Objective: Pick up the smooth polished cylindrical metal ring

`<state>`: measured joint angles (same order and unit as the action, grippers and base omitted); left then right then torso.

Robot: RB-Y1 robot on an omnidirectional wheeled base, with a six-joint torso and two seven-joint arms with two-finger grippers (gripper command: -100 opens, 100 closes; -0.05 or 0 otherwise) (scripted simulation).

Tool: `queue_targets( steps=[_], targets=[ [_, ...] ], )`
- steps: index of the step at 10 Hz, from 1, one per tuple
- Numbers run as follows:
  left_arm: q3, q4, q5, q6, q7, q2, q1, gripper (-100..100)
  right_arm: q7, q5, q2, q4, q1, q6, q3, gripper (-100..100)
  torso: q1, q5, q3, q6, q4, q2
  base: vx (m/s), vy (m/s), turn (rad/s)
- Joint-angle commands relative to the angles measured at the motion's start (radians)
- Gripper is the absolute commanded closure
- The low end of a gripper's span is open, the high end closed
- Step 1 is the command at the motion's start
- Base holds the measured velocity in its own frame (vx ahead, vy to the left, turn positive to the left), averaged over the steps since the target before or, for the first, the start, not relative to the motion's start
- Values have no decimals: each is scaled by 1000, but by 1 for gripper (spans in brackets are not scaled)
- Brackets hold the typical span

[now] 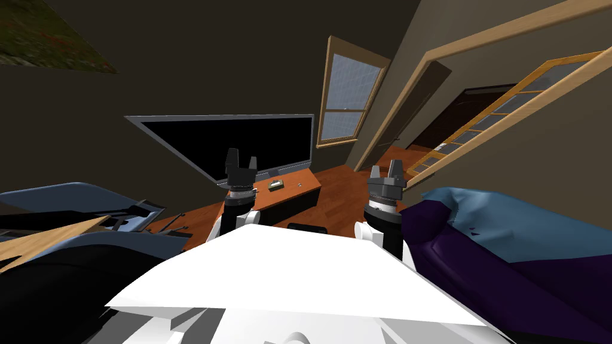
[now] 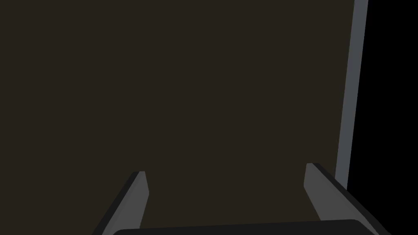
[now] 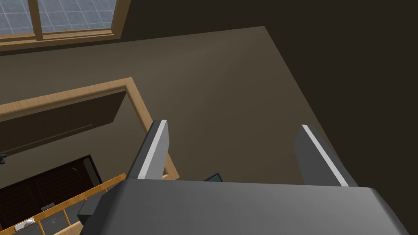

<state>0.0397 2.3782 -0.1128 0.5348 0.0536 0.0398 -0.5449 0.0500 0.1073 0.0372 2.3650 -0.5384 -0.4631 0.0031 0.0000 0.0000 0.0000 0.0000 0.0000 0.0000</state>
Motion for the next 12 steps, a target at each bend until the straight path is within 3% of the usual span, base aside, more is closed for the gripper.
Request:
queue_targets(
  steps=[1, 6, 11, 12],
  targets=[
    [5, -41, -10, -28, -4, 16, 23, -100, 0, 0, 0, 0, 0, 0, 0, 0, 0, 0, 0, 0, 0, 0, -6, -31, -67],
    [16, -176, -34, -118, -18, 46, 102, -100, 0, 0, 0, 0, 0, 0, 0, 0, -3, -1, 0, 0, 0, 0, -3, -47, -56],
    [21, -262, -45, -168, -26, 57, 148, -100, 0, 0, 0, 0, 0, 0, 0, 0, -1, 0, 0, 0, 0, 0, 5, -23, -33],
    [23, -304, -50, -194, -30, 62, 173, -100, 0, 0, 0, 0, 0, 0, 0, 0, -1, 0, 0, 0, 0, 0, 4, -27, -49]
  ],
)
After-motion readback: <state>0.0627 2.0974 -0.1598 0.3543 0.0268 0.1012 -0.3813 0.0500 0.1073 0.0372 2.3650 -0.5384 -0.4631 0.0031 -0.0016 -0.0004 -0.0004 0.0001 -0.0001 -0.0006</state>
